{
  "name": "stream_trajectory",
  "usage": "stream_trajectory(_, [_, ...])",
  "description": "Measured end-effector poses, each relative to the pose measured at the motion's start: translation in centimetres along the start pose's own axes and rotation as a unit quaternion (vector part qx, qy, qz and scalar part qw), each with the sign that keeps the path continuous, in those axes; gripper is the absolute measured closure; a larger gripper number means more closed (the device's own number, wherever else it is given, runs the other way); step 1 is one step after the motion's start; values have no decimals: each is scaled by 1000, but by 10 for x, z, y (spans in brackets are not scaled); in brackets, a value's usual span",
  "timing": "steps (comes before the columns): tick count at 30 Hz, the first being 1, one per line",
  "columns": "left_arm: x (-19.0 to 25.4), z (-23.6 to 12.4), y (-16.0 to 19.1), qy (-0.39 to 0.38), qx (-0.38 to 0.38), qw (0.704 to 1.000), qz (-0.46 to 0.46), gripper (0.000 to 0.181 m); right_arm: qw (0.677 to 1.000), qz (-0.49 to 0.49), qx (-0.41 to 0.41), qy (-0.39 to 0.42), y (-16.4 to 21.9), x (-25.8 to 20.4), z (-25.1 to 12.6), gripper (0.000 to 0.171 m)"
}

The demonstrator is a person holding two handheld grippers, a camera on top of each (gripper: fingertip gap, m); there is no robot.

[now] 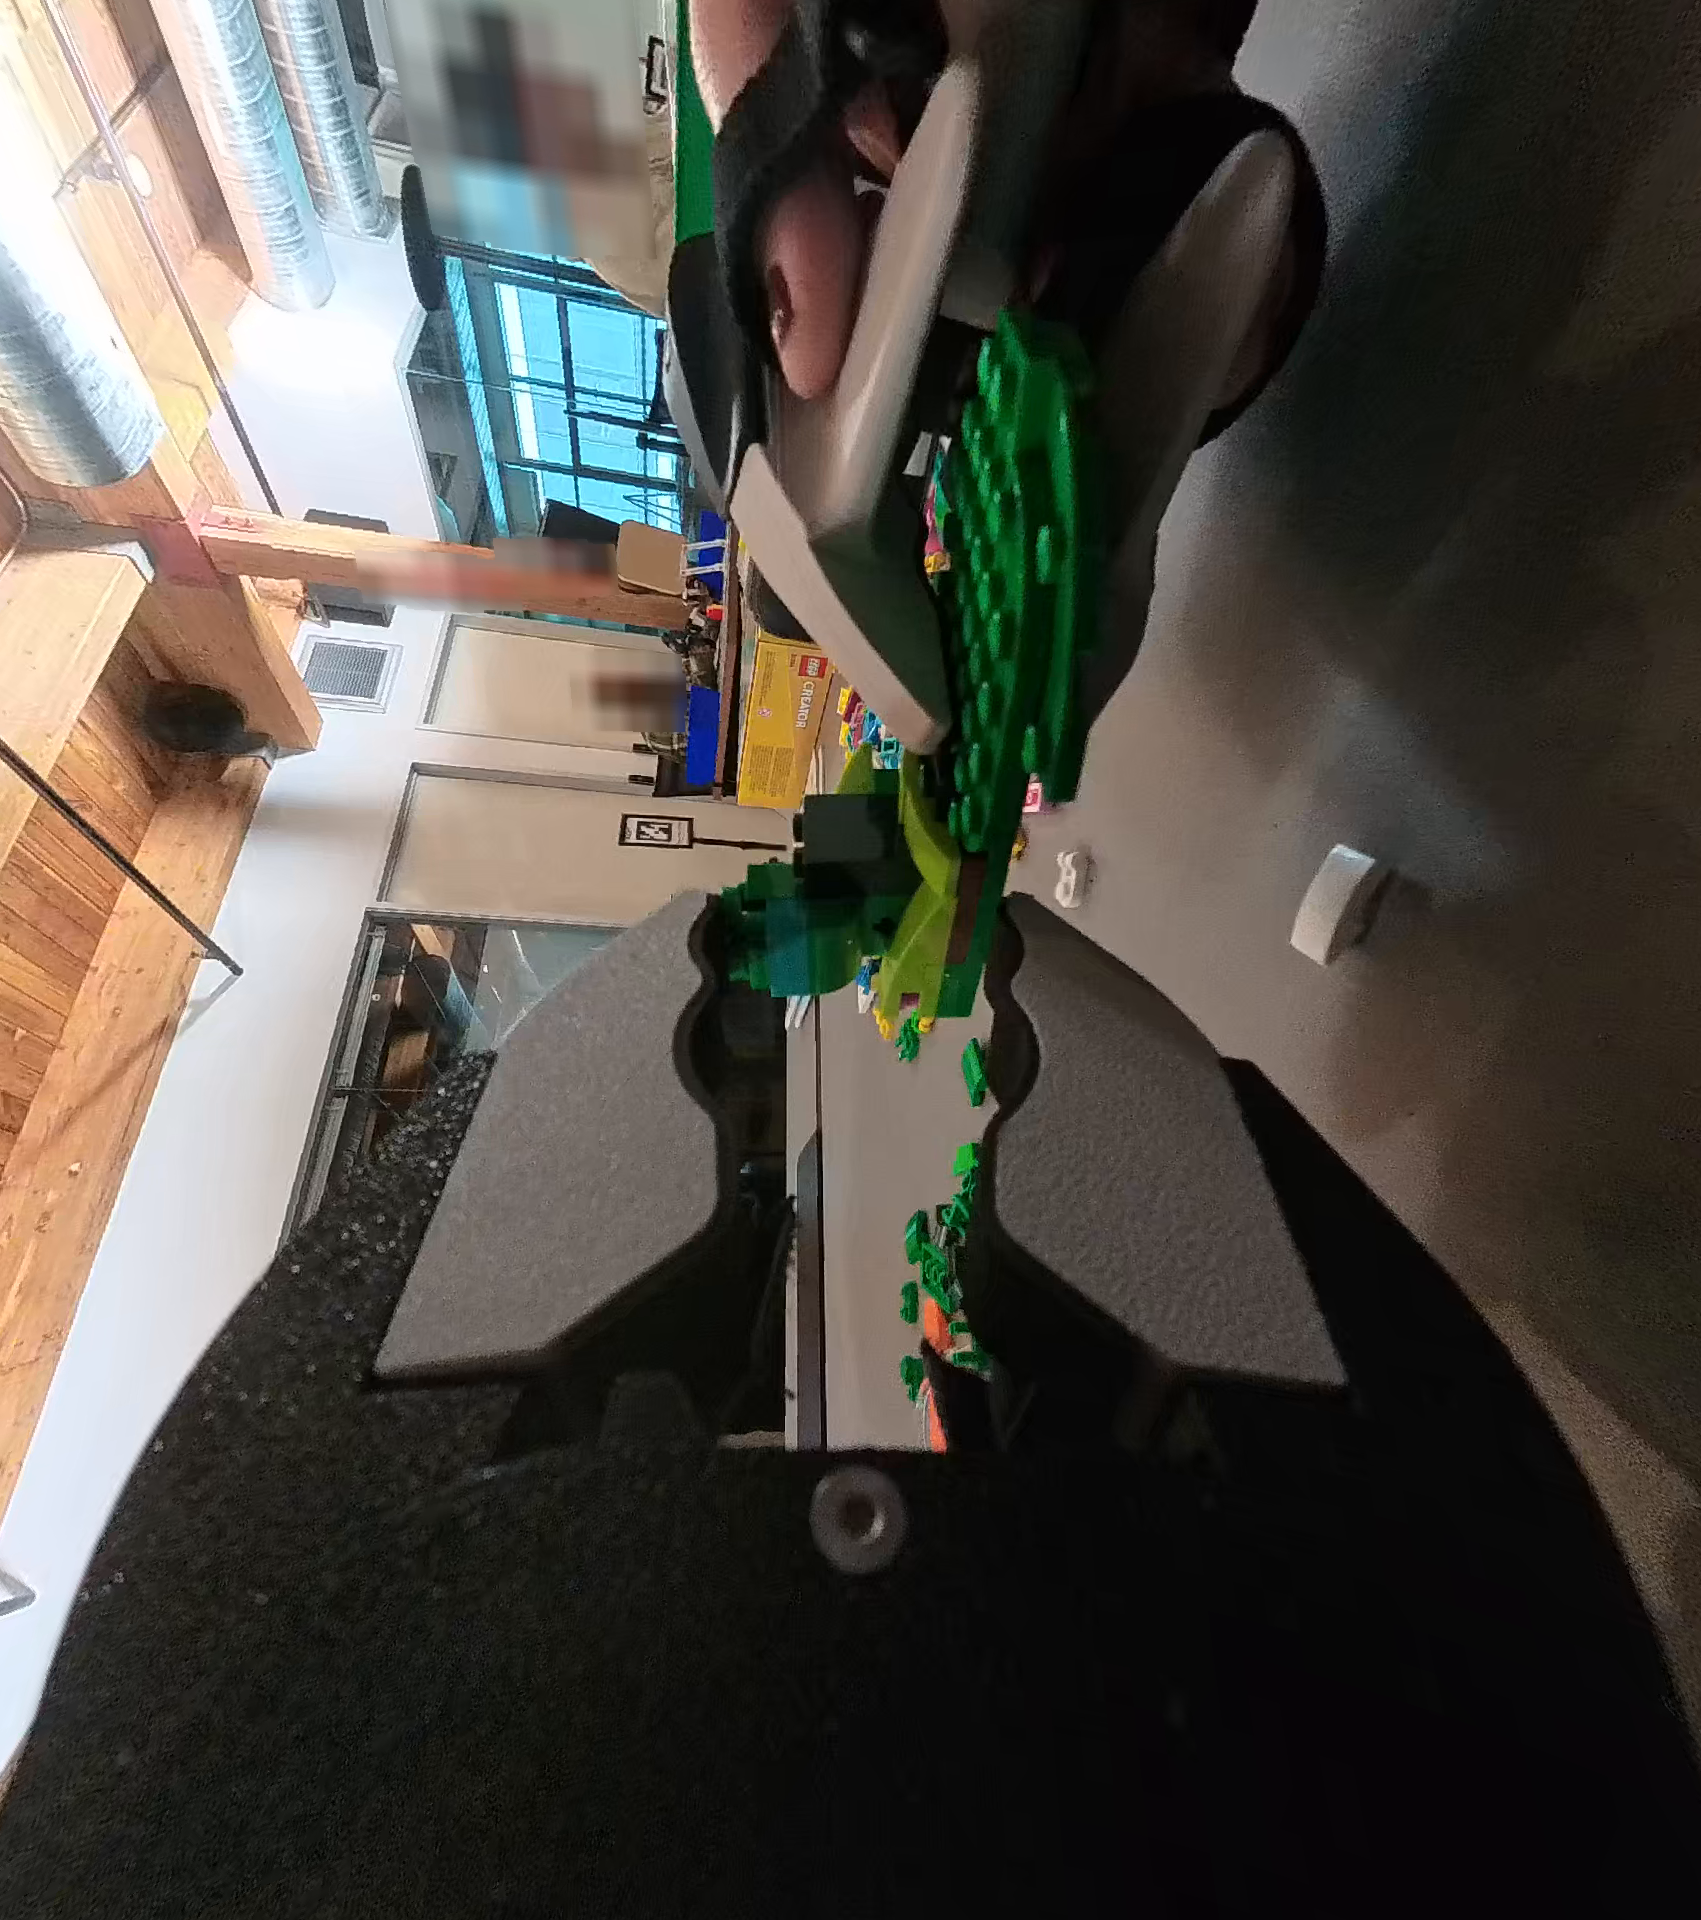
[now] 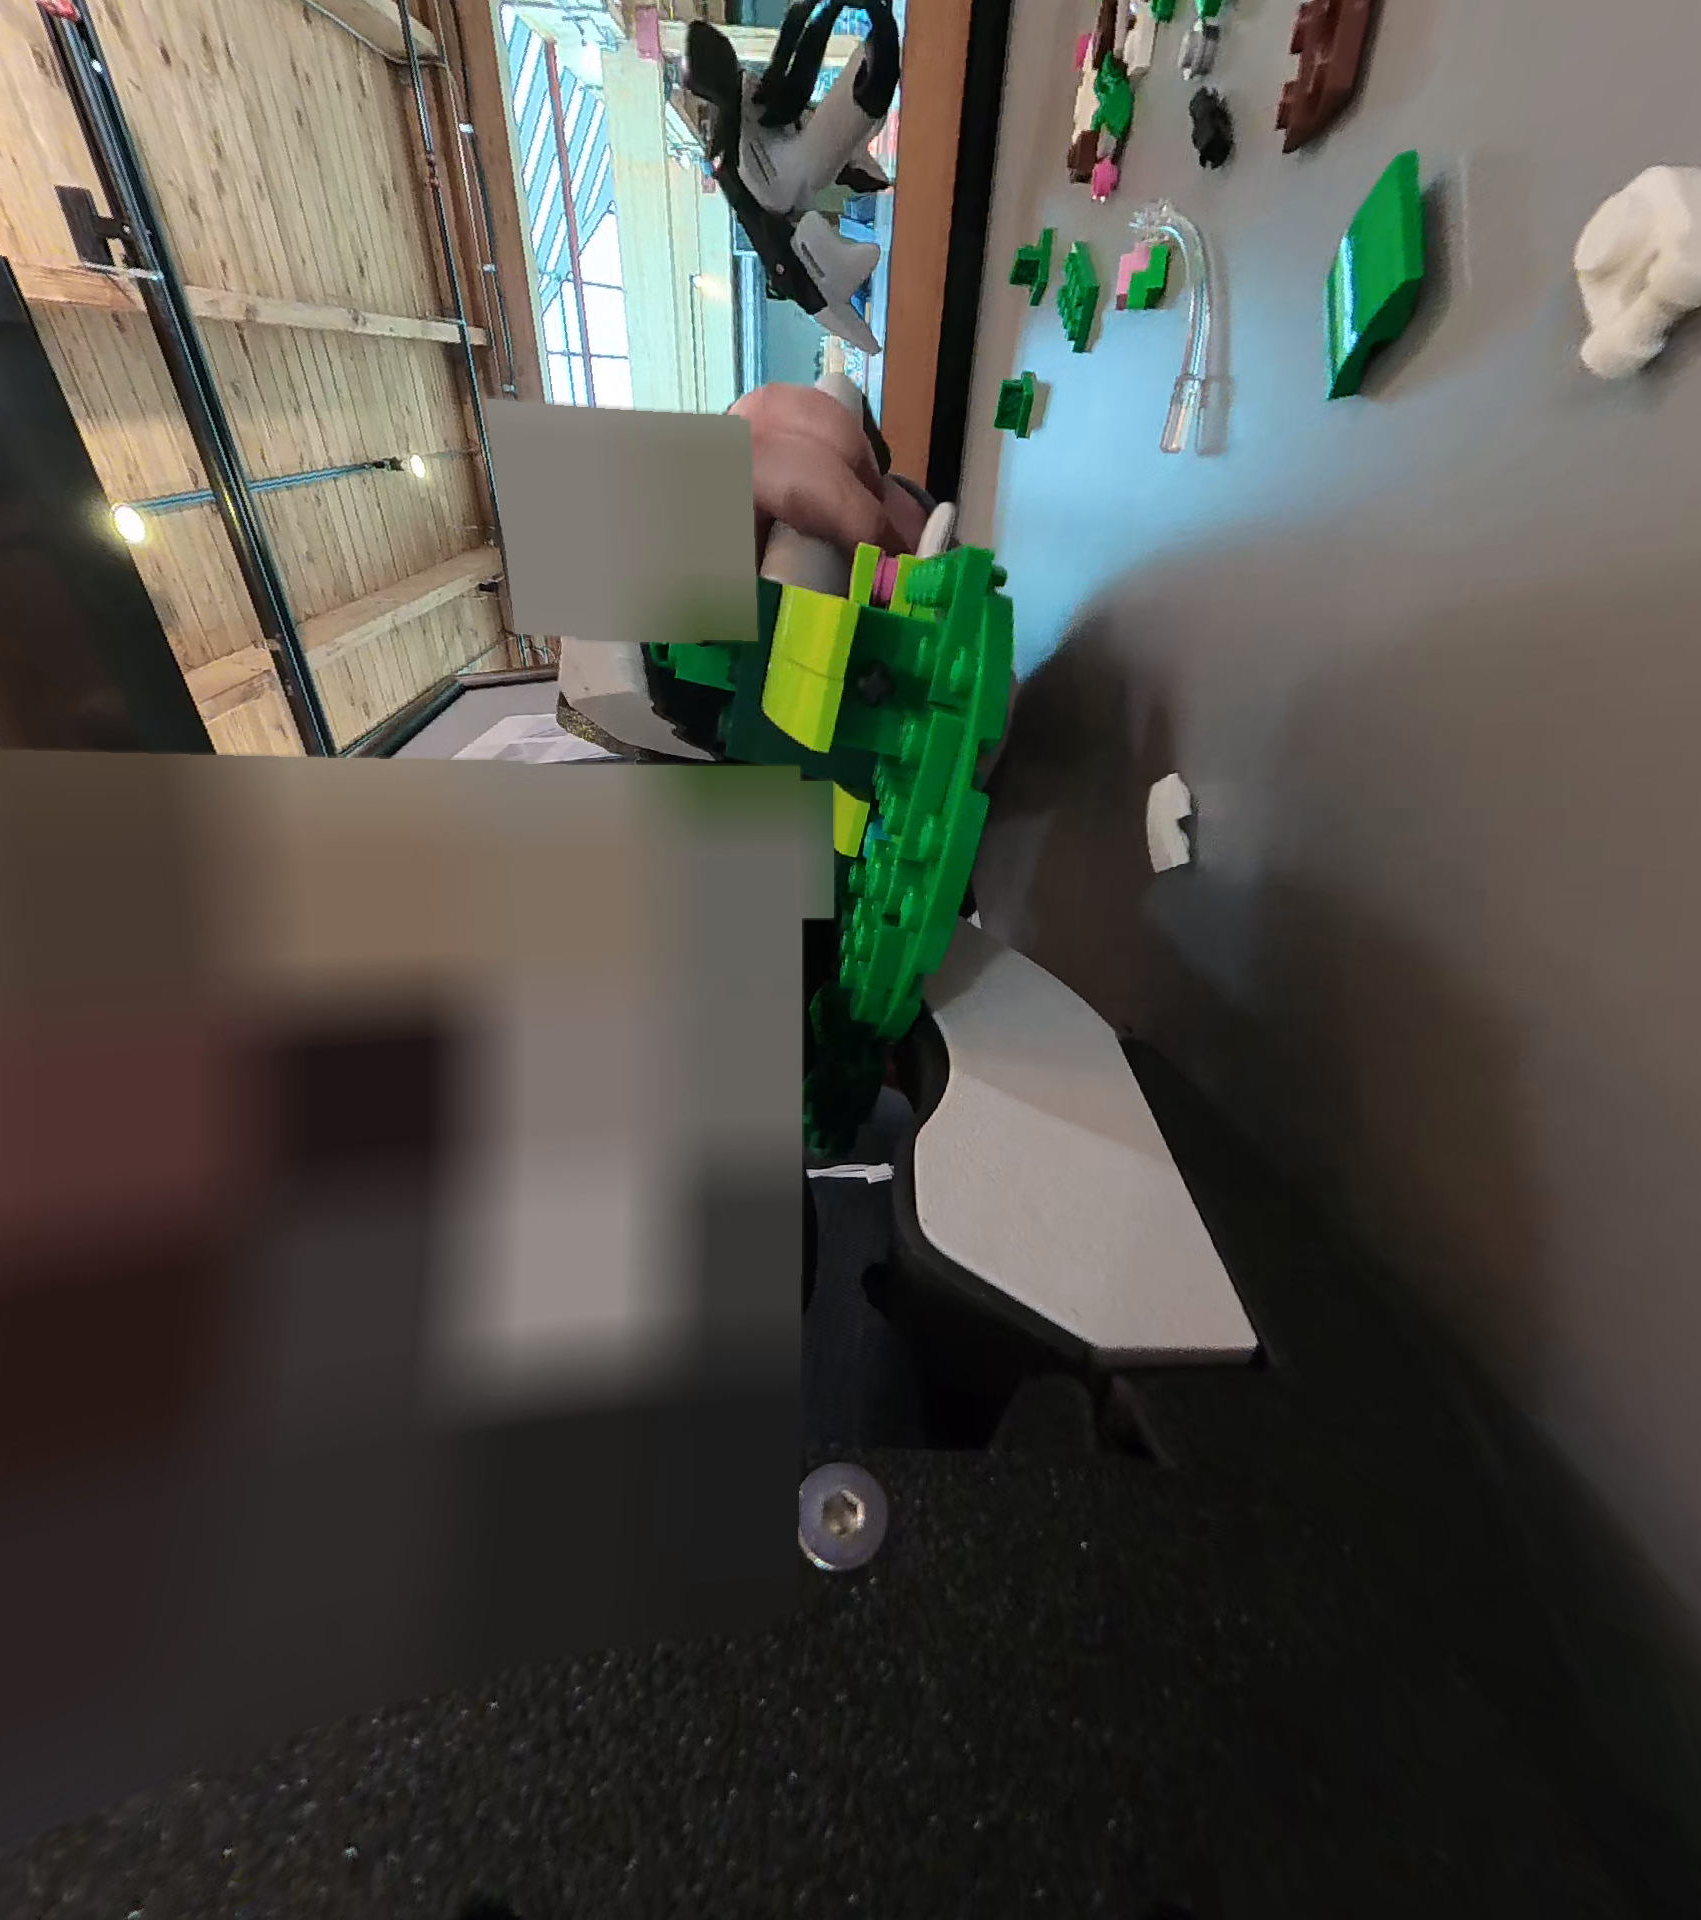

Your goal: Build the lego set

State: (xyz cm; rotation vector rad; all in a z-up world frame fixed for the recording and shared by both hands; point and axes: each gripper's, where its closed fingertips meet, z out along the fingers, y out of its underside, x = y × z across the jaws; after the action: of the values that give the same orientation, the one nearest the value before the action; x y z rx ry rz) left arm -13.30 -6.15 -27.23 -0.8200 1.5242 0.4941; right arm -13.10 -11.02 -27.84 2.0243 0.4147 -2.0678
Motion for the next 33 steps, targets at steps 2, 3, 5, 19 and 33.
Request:
stream_trajectory(2, [-2,0,-1,-3,-2,1000,4,135,1000,-3,-1,-2,0,-2,0,161])
stream_trajectory(3, [-2,-1,-1,-4,-3,1000,9,132,1000,-4,-1,-2,0,-2,0,161])
stream_trajectory(5, [-2,0,-1,-5,-9,1000,21,135,1000,-3,1,-3,0,-1,-1,161])
stream_trajectory(19, [-10,-2,-2,-18,-20,999,48,136,1000,-12,7,-14,-1,-7,0,161])
stream_trajectory(33, [-1,-1,-7,14,18,999,-41,134,999,29,26,-38,2,-8,-2,161])
